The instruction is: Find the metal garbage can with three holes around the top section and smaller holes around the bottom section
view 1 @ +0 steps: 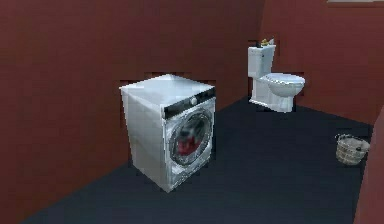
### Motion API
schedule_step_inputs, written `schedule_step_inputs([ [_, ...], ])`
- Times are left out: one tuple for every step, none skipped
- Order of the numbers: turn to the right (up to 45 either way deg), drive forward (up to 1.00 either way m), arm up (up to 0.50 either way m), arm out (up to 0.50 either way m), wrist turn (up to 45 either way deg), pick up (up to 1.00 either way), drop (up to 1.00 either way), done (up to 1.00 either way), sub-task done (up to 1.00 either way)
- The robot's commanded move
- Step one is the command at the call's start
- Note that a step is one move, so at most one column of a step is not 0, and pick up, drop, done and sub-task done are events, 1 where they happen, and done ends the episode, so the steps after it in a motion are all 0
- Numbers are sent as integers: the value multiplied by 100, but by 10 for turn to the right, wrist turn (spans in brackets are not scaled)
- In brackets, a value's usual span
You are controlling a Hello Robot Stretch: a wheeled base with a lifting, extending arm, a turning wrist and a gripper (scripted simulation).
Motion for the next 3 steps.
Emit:
schedule_step_inputs([
  [0,30,0,0,0,0,0,0,0],
  [-390,0,0,0,0,0,0,0,0],
  [0,70,0,0,0,0,0,0,0],
])
